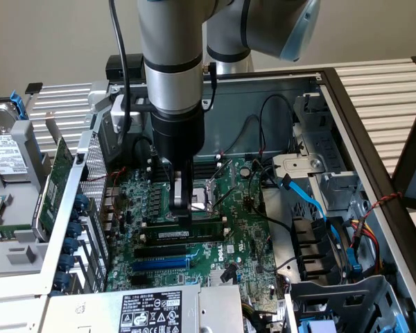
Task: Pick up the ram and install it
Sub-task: 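Press down the ram until it locks into place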
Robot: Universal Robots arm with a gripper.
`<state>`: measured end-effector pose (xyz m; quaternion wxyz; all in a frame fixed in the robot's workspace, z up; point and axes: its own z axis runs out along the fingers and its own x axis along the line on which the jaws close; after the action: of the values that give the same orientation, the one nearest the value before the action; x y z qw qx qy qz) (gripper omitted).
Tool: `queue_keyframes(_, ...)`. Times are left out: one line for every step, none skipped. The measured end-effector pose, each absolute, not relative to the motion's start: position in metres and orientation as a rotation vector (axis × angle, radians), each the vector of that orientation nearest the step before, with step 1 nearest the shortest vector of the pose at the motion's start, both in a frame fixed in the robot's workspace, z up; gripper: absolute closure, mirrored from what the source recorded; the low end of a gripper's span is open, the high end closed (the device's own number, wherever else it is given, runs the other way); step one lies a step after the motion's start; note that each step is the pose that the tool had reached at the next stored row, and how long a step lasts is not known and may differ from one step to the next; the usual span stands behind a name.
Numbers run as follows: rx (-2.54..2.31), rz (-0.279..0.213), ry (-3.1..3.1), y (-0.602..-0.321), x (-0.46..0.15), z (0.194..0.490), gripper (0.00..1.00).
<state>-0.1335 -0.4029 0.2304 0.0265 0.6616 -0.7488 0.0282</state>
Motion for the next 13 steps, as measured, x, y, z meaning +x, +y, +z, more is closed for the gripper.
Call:
queue_keyframes(2.044, 0.087, -2.314, -0.4029, -0.1335, 0.2300, 0.89)
queue_keyframes(2.044, 0.087, -2.313, -0.4030, -0.1335, 0.2297, 0.89)
queue_keyframes(2.044, 0.087, -2.313, -0.4030, -0.1335, 0.2293, 0.89)
queue_keyframes(2.044, 0.087, -2.313, -0.4030, -0.1335, 0.2290, 0.89)
queue_keyframes(2.044, 0.087, -2.313, -0.4029, -0.1335, 0.2288, 0.89)
queue_keyframes(2.044, 0.087, -2.314, -0.4029, -0.1335, 0.2287, 0.89)
queue_keyframes(2.044, 0.087, -2.314, -0.4029, -0.1335, 0.2286, 0.89)
queue_keyframes(2.044, 0.087, -2.314, -0.4029, -0.1335, 0.2285, 0.89)
queue_keyframes(2.044, 0.087, -2.314, -0.4029, -0.1335, 0.2285, 0.89)
queue_keyframes(2.044, 0.086, -2.314, -0.4029, -0.1335, 0.2285, 0.89)
queue_keyframes(2.044, 0.087, -2.314, -0.4029, -0.1335, 0.2285, 0.89)
queue_keyframes(2.044, 0.087, -2.314, -0.4030, -0.1335, 0.2285, 0.89)
queue_keyframes(2.044, 0.086, -2.314, -0.4031, -0.1335, 0.2285, 0.89)
